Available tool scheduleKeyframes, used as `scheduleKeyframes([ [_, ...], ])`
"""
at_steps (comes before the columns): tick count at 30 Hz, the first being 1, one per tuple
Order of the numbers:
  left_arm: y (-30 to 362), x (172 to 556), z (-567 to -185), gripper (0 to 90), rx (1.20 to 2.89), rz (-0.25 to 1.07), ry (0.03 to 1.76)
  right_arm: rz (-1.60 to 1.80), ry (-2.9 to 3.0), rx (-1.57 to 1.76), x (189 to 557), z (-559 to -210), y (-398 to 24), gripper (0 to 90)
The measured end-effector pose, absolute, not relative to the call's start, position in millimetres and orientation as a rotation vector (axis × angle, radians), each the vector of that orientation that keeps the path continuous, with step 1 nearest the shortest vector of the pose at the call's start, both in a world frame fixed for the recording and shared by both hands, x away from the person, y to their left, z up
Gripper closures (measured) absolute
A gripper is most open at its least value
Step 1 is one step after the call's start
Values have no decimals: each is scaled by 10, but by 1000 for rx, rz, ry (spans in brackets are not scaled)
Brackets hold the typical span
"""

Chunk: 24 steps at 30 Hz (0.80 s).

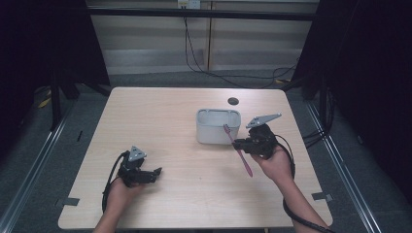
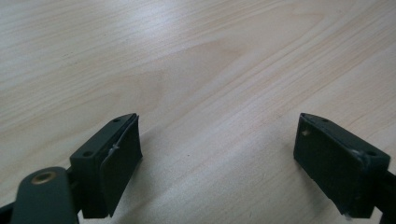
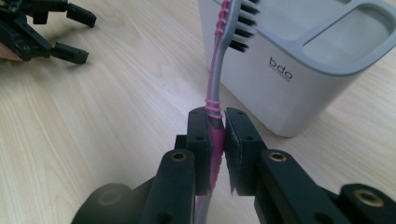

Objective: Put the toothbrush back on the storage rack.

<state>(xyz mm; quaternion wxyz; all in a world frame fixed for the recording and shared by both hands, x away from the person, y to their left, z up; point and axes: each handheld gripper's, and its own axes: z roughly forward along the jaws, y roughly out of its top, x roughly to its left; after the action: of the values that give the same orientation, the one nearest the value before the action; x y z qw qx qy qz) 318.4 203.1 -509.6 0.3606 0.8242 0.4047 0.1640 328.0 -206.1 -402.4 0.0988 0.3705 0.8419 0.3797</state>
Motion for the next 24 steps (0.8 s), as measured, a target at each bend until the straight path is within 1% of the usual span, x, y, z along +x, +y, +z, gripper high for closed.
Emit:
scheduleKeyframes([
  [24, 2034, 3185, -5095, 146, 2129, 421, 1040, 1242, 2356, 1095, 3329, -3763, -2105, 809],
])
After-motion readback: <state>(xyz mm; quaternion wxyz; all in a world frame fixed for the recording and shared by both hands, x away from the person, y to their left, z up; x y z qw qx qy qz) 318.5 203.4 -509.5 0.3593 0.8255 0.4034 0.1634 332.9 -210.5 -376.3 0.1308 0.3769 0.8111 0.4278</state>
